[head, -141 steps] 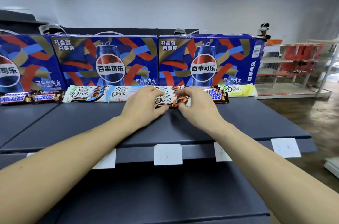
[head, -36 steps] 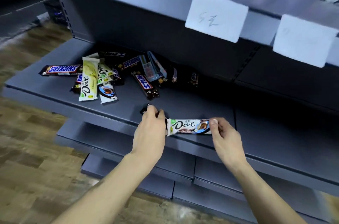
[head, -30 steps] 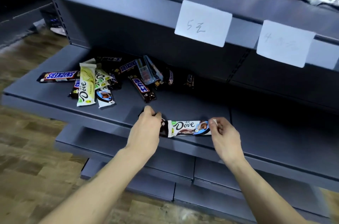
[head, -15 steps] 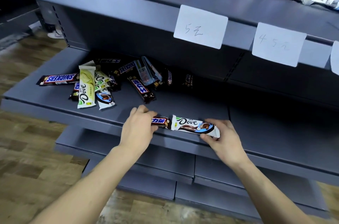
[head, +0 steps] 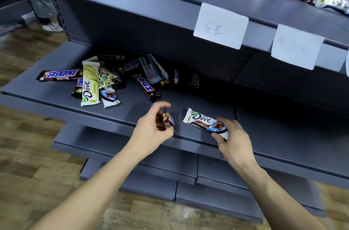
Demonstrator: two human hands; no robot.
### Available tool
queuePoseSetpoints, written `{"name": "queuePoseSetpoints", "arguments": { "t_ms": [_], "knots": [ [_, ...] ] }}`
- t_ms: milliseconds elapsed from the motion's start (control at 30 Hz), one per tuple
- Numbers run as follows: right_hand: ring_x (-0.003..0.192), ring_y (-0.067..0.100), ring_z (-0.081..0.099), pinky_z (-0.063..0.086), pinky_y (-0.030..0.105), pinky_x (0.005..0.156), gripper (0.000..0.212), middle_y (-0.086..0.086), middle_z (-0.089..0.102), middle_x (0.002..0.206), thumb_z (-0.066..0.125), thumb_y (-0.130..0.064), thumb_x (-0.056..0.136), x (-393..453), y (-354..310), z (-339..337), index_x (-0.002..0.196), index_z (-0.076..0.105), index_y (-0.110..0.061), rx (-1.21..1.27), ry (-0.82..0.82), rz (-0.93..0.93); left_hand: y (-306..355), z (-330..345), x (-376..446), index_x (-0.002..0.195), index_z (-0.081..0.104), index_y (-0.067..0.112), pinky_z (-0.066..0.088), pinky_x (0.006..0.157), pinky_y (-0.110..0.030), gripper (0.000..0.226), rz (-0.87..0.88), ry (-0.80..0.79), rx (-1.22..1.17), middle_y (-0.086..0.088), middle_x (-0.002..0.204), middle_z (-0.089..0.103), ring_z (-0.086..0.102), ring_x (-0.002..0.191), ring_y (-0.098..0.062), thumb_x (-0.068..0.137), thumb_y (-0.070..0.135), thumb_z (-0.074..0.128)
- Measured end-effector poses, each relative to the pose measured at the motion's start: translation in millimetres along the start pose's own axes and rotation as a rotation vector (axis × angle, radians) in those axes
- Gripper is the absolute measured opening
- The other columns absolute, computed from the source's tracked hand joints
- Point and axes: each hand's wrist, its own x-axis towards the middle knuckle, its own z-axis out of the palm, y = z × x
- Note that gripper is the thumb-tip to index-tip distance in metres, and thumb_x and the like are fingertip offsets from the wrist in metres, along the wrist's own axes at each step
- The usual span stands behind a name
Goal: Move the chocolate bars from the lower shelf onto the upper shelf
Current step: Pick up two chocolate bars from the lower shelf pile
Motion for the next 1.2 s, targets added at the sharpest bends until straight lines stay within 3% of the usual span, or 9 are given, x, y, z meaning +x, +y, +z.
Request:
{"name": "queuePoseSetpoints", "arguments": {
  "t_ms": [167,367,500,600,767,900,1000,1100,1200],
  "knots": [
    [0.102,0.008,0.056,0.050,0.031,0.084,0.043,-0.016,0.055,0.118,0.067,-0.022,0.090,-7,-8,-3,0.129,0.052,-0.033,0.048,0.019,-0.024,-6,-6,-2,0.095,0.062,0.028,0.052,0.075,-0.028,0.027,-0.006,-0.042,0.021,0.012,0.097,0.069,0.065,0.084,-0.010,0.077,0.010,0.072],
    [0.114,0.007,0.048,0.043,0.025,0.085,0.044,-0.017,0.056,0.120,0.066,-0.024,0.090,-17,-11,-5,0.130,0.051,-0.033,0.013,0.052,-0.033,-6,-8,-4,0.111,0.066,0.033,0.045,0.077,-0.007,0.040,0.013,-0.082,0.022,0.018,0.102,0.070,0.064,0.093,0.003,0.079,0.011,0.075],
    [0.118,0.007,0.043,0.040,0.025,0.086,0.044,-0.021,0.051,0.111,0.066,-0.024,0.090,-20,-14,-9,0.131,0.052,-0.031,-0.023,0.059,-0.021,-8,-3,-4,0.102,0.070,0.026,0.041,0.071,-0.004,0.032,0.066,-0.032,0.110,0.015,0.097,0.066,0.060,0.085,0.005,0.076,0.009,0.077],
    [0.117,0.007,0.045,0.041,0.025,0.088,0.044,-0.022,0.049,0.109,0.066,-0.024,0.090,-20,-16,-12,0.131,0.052,-0.031,-0.016,0.057,-0.003,-8,0,0,0.100,0.069,0.028,0.038,0.076,-0.008,0.031,0.125,-0.009,0.192,0.016,0.097,0.060,0.053,0.091,0.002,0.075,0.012,0.078],
    [0.116,0.008,0.047,0.043,0.027,0.091,0.045,-0.016,0.055,0.117,0.066,-0.027,0.090,-20,-14,-14,0.132,0.051,-0.033,-0.013,0.057,-0.003,-4,6,4,0.098,0.059,0.037,0.046,0.082,-0.032,0.035,0.128,0.070,0.330,0.021,0.089,0.059,0.050,0.089,-0.003,0.074,0.016,0.072],
    [0.114,0.010,0.049,0.043,0.028,0.089,0.045,-0.012,0.057,0.120,0.066,-0.028,0.090,-20,-11,-15,0.132,0.050,-0.034,-0.003,0.060,0.007,3,10,7,0.123,0.050,0.038,0.045,0.077,-0.024,0.051,0.066,0.050,0.239,0.009,0.096,0.051,0.052,0.086,-0.007,0.081,0.015,0.068],
    [0.113,0.010,0.049,0.042,0.027,0.088,0.045,-0.010,0.056,0.121,0.066,-0.027,0.090,-21,-7,-17,0.132,0.049,-0.034,-0.001,0.060,0.012,5,14,10,0.101,0.061,0.027,0.041,0.072,-0.021,0.021,0.061,0.050,0.252,0.009,0.093,0.051,0.054,0.084,-0.013,0.083,0.021,0.070],
    [0.114,0.010,0.048,0.040,0.024,0.089,0.045,-0.011,0.056,0.121,0.066,-0.025,0.090,-22,-3,-20,0.132,0.050,-0.033,0.009,0.069,0.004,7,18,7,0.091,0.059,0.032,0.041,0.070,-0.022,0.023,0.094,0.089,0.277,0.014,0.087,0.059,0.053,0.082,-0.008,0.079,0.022,0.075],
    [0.117,0.007,0.047,0.038,0.022,0.089,0.045,-0.014,0.057,0.121,0.067,-0.023,0.089,-24,-1,-25,0.131,0.052,-0.031,0.029,0.074,-0.015,9,21,2,0.085,0.053,0.029,0.039,0.056,-0.016,0.022,0.044,0.064,0.160,0.011,0.080,0.062,0.054,0.068,-0.004,0.081,0.021,0.073]
  ]
}}
